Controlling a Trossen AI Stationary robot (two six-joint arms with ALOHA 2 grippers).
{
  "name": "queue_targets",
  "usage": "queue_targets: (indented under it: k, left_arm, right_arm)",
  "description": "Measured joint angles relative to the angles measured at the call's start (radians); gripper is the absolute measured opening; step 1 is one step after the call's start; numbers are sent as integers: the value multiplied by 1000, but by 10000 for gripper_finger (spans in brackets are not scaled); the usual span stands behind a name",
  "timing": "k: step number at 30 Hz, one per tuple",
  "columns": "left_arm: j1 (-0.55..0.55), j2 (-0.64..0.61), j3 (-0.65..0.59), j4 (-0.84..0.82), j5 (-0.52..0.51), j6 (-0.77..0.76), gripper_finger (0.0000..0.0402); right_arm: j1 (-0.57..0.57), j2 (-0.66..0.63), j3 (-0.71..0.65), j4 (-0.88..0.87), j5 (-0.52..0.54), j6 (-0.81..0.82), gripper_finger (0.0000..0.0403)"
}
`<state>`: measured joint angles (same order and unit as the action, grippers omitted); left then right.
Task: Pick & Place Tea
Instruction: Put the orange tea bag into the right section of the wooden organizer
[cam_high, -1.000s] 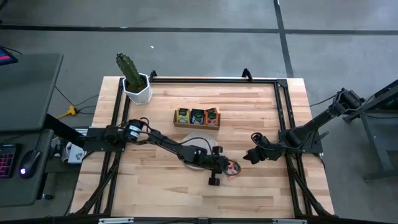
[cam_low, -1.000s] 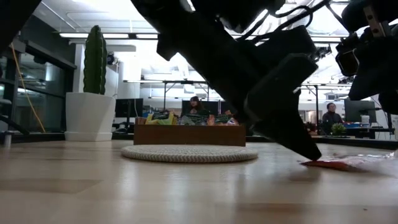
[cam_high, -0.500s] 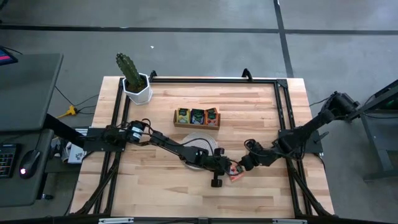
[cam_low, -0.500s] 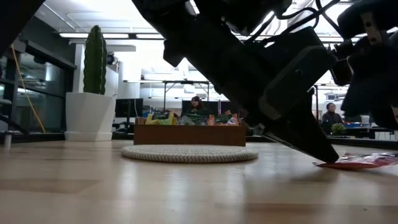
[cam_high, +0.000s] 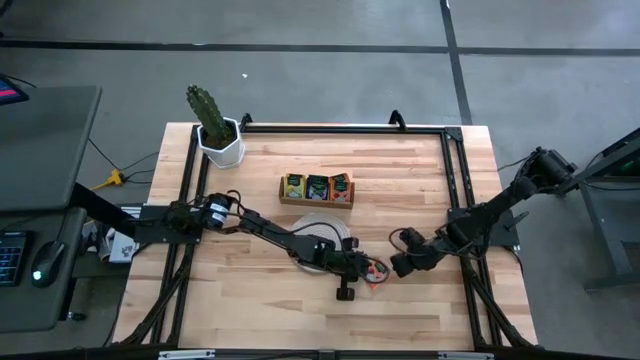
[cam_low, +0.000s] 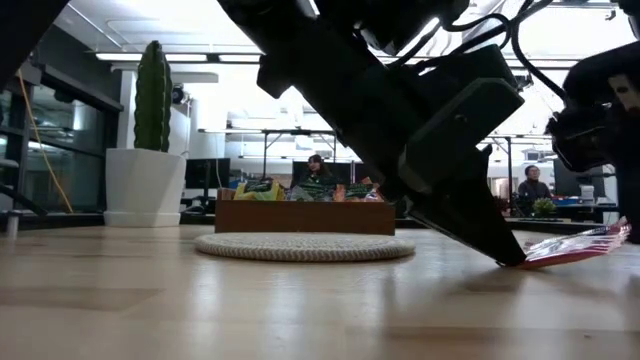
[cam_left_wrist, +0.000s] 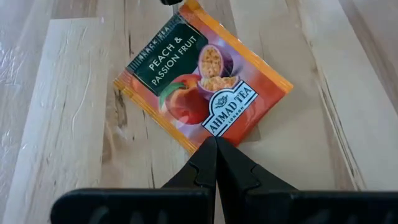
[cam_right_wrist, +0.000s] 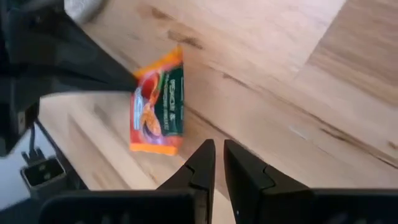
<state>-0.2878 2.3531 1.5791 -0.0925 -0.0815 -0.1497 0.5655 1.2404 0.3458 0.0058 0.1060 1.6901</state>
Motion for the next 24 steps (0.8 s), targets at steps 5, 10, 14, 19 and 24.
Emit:
queue_targets:
  k: [5,10,14,19,24]
  left_arm:
    - [0,0,0,0,-3,3,0]
    - [0,0,0,0,-3,3,0]
    - [0,0,0,0,-3,3,0]
    - [0,0,0,0,-4,3,0]
    - [0,0,0,0,-4,3,0]
  right_arm:
    - [0,1,0,8,9,-56,62]
    - [0,1,0,9,27,-80,129]
    - [-3,1,0,5,6,-103,179]
    - [-18,1,0,68,-9,-154,210]
    - [-53,1,0,117,-12,-191,213]
